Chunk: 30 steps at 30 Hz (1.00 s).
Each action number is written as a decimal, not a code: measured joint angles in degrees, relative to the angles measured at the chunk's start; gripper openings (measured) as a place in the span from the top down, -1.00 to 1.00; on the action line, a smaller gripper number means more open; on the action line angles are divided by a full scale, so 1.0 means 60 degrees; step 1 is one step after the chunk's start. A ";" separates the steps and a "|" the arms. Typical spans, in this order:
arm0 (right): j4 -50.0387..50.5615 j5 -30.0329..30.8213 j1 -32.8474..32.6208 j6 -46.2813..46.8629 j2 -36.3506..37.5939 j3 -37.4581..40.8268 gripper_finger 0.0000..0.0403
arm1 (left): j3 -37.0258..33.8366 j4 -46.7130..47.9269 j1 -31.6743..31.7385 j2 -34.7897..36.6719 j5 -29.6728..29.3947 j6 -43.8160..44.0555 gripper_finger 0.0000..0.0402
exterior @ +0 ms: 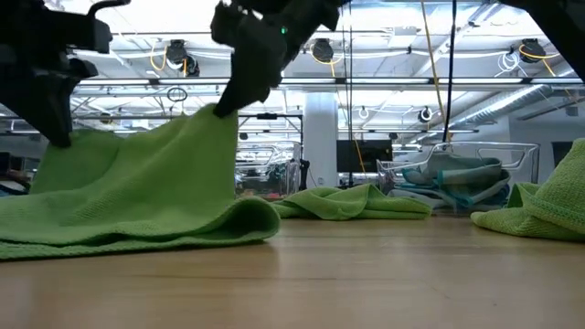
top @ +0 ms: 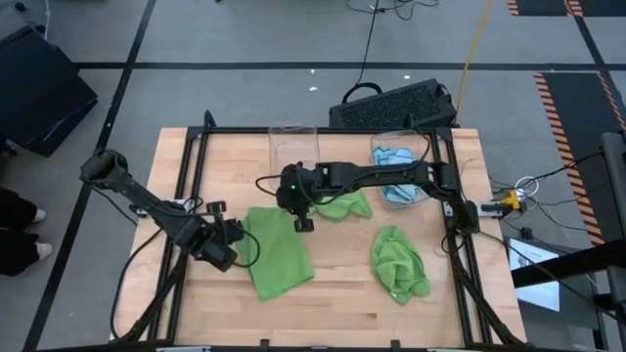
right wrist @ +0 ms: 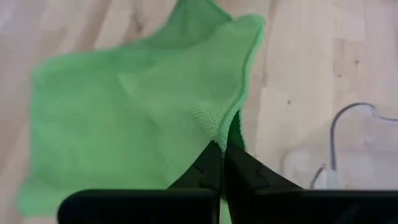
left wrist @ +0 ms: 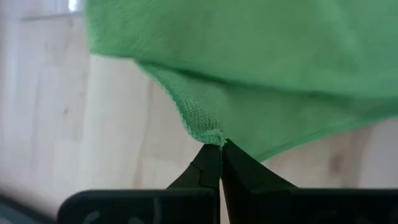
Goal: Fold microfiber towels
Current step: Fold the bottom left green microfiber towel
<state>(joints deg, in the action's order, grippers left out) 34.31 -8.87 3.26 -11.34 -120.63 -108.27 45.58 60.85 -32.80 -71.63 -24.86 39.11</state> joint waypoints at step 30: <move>0.0396 0.0964 -0.0687 0.4215 0.1008 0.0011 0.24 | -0.1086 -0.1516 0.0001 0.0002 -0.0543 0.4010 0.34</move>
<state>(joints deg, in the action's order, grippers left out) 36.69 -3.08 -0.87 13.95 -114.59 -108.20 39.07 51.76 -32.80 -71.61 -28.12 63.17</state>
